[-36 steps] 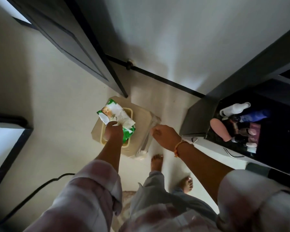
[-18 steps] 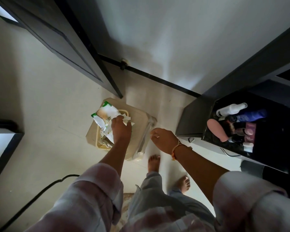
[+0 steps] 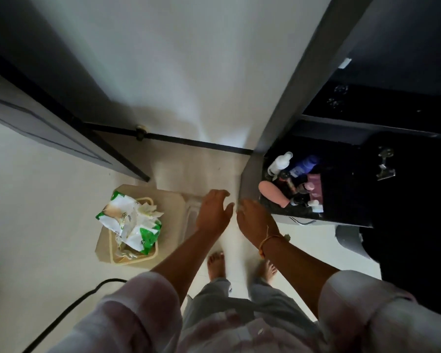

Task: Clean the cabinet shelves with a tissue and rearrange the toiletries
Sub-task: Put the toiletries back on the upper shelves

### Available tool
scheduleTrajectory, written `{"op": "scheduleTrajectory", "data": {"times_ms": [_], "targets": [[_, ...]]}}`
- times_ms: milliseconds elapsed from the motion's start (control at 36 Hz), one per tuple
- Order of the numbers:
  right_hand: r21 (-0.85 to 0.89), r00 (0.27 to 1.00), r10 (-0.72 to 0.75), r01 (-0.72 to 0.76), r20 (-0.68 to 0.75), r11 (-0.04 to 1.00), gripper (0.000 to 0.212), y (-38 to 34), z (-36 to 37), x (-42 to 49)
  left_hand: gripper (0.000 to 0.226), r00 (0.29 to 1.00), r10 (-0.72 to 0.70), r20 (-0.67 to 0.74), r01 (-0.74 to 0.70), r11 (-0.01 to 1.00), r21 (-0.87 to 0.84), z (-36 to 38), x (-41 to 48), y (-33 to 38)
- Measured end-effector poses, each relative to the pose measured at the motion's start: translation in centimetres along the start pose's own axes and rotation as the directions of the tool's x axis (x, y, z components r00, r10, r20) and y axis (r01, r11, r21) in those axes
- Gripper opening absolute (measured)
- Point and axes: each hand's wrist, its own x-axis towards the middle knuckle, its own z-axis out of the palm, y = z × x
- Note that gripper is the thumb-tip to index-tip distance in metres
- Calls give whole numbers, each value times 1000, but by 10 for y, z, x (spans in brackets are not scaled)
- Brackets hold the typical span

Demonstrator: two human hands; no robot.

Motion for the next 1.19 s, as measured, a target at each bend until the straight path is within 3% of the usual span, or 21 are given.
{"op": "scheduleTrajectory", "data": {"times_ms": [139, 250, 389, 444, 500, 667, 889, 972, 1083, 1194], "targets": [[-42, 975, 203, -208, -95, 977, 24, 52, -35, -16, 8, 979, 186, 81, -187, 982, -1, 29, 1, 68], [-47, 924, 322, -338, -207, 940, 30, 94, -56, -41, 18, 951, 260, 168, -266, 964, 14, 56, -1, 107], [71, 900, 323, -316, -293, 946, 29, 147, -68, -54, 18, 949, 227, 220, -241, 970, 35, 88, -3, 134], [101, 894, 314, -298, -319, 949, 27, 162, -73, -53, 11, 958, 206, 198, -212, 977, 7, 97, -1, 144], [122, 891, 311, -287, -331, 950, 29, 172, -77, -48, 18, 963, 209, 170, -210, 978, -7, 103, 3, 151], [139, 931, 259, -230, -256, 963, 39, 185, -86, -26, 36, 962, 183, 204, -198, 979, 55, 121, 20, 158], [186, 946, 223, -182, -237, 966, 21, 193, -80, -4, 28, 967, 169, 193, -197, 971, 138, 136, 27, 164], [240, 946, 241, -188, -215, 952, 19, 196, -77, 0, 23, 968, 155, 197, -185, 972, 144, 143, 31, 162], [152, 956, 171, -137, -237, 979, 20, 199, -76, 4, 25, 969, 142, 203, -169, 978, 121, 149, 34, 162], [186, 965, 156, -117, -211, 975, 20, 203, -75, 8, 22, 976, 112, 188, -138, 982, 131, 153, 35, 163]]}}
